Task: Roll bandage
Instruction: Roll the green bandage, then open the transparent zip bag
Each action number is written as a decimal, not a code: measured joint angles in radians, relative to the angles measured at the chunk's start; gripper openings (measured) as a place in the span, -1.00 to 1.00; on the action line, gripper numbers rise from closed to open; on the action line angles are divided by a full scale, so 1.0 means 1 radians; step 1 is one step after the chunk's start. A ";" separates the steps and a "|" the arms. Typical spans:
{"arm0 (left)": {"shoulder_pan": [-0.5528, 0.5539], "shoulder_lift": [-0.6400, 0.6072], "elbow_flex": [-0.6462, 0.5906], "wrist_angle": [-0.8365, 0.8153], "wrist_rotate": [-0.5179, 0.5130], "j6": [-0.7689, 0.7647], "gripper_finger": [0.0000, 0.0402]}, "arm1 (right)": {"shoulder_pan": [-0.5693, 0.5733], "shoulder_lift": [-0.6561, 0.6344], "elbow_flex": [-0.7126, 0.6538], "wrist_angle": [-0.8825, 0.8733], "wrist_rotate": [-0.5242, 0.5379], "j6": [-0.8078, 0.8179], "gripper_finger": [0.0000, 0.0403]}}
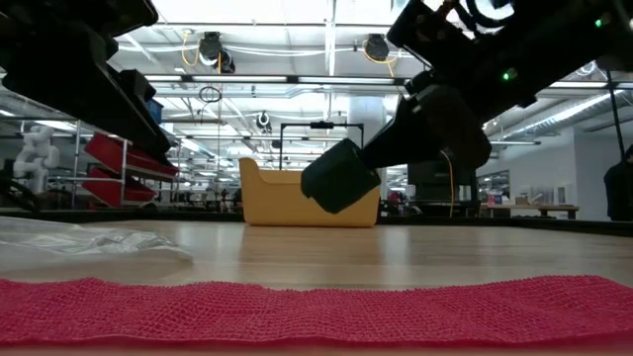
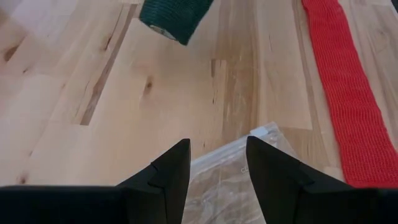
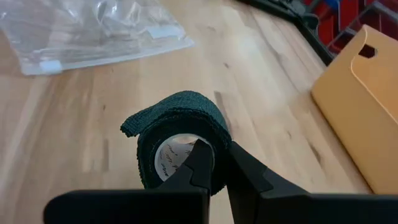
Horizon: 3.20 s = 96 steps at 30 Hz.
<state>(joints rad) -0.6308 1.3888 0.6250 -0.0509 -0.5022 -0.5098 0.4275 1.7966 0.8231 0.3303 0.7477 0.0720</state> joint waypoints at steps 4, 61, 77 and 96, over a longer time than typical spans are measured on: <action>0.000 0.000 0.000 0.001 0.000 -0.001 -0.18 | -0.031 0.000 -0.040 0.100 -0.021 -0.053 -0.90; -0.059 0.000 0.000 0.042 -0.016 -0.060 -0.18 | -0.065 -0.306 -0.100 -0.340 -0.154 0.119 -0.31; -0.203 0.009 0.000 -0.131 0.191 -0.410 -0.18 | -0.023 -0.306 0.019 -0.285 -0.309 0.088 -0.31; -0.268 0.196 0.005 -0.132 0.153 -0.634 -0.18 | -0.013 -0.185 0.039 0.157 -0.437 -0.001 -0.31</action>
<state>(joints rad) -0.8990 1.5847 0.6300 -0.1825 -0.3487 -1.1442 0.4143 1.6117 0.8623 0.4876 0.3105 0.0709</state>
